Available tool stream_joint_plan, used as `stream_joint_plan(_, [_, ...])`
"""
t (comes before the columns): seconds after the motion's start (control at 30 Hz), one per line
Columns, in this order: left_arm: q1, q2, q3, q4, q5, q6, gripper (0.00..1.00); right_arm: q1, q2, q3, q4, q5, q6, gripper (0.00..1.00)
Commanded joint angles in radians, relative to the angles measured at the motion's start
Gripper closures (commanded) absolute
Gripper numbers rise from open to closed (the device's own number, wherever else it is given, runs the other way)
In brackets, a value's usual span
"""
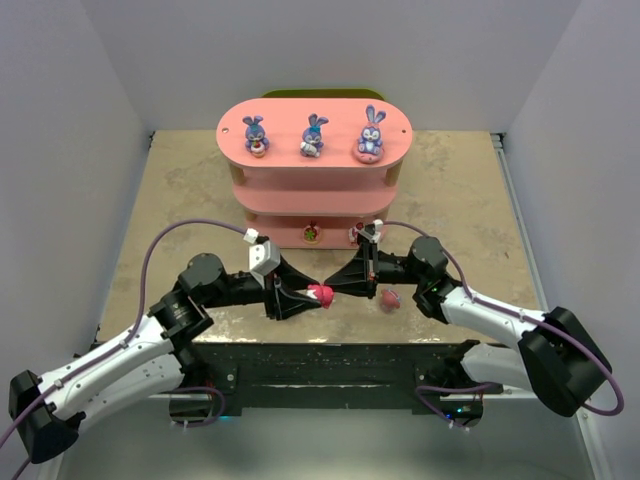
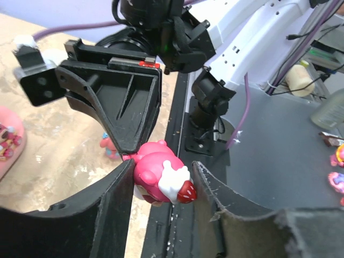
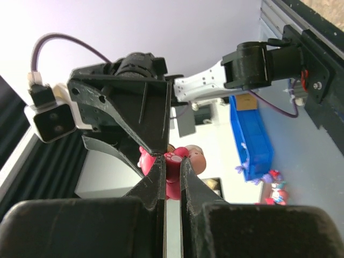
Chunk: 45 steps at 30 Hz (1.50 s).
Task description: Place and organize the plastic toys onto the shelf
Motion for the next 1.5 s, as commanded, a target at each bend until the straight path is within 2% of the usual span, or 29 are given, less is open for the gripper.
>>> stream_joint_plan(0.0, [-0.016,0.026,-0.006,0.055,-0.013,-0.006,0.68,0.008,-0.032,0.0,0.01,-0.014,-0.006,1.0])
stream_joint_plan(0.07, [-0.017,0.026,-0.005,0.05,-0.033,-0.012,0.79,0.01,-0.033,-0.004,0.008,-0.008,-0.007,1.0])
stream_joint_plan(0.1, [-0.017,0.025,-0.003,0.047,-0.055,-0.015,0.87,0.008,-0.037,-0.007,0.007,-0.005,-0.009,0.98])
stream_joint_plan(0.2, [-0.017,0.019,0.002,0.036,-0.093,-0.031,1.0,0.008,-0.049,-0.011,-0.025,0.01,-0.03,0.93])
stream_joint_plan(0.37, [-0.017,0.012,0.005,0.009,-0.171,-0.077,1.0,0.008,-0.041,-0.02,-0.016,0.024,-0.032,0.67])
stream_joint_plan(0.4, [-0.019,0.008,0.005,0.003,-0.194,-0.083,1.0,0.008,-0.041,-0.023,-0.016,0.027,-0.033,0.58])
stream_joint_plan(0.5, [-0.017,-0.003,0.006,-0.023,-0.251,-0.11,1.0,0.008,-0.05,-0.029,-0.033,0.059,-0.041,0.44])
stream_joint_plan(0.6, [-0.017,-0.02,0.011,-0.062,-0.335,-0.146,1.0,0.004,-0.063,0.001,-0.108,0.101,-0.117,0.44])
stream_joint_plan(0.67, [-0.017,-0.021,0.023,-0.117,-0.4,-0.184,1.0,-0.003,-0.069,0.034,-0.284,0.151,-0.249,0.43])
stream_joint_plan(0.87, [-0.019,0.008,0.093,-0.371,-0.785,-0.345,1.0,-0.047,-0.072,0.097,-0.611,0.303,-0.505,0.41])
stream_joint_plan(0.9, [-0.017,0.023,0.103,-0.404,-0.896,-0.368,1.0,-0.064,-0.075,0.101,-0.643,0.358,-0.56,0.41])
stream_joint_plan(1.0, [-0.016,0.064,0.138,-0.513,-1.096,-0.472,1.0,-0.09,-0.105,0.1,-0.726,0.47,-0.631,0.41])
stream_joint_plan(1.1, [-0.016,0.112,0.155,-0.562,-1.234,-0.563,1.0,-0.095,-0.139,0.118,-0.798,0.567,-0.694,0.41])
stream_joint_plan(1.2, [-0.007,0.167,0.158,-0.547,-1.305,-0.61,1.0,-0.096,-0.178,0.126,-0.851,0.613,-0.736,0.41])
stream_joint_plan(1.3, [0.038,0.227,0.155,-0.507,-1.314,-0.627,1.0,-0.096,-0.213,0.138,-0.891,0.664,-0.771,0.41])
stream_joint_plan(1.47, [0.177,0.307,0.095,-0.289,-1.193,-0.543,1.0,-0.096,-0.276,0.164,-0.957,0.739,-0.822,0.41])
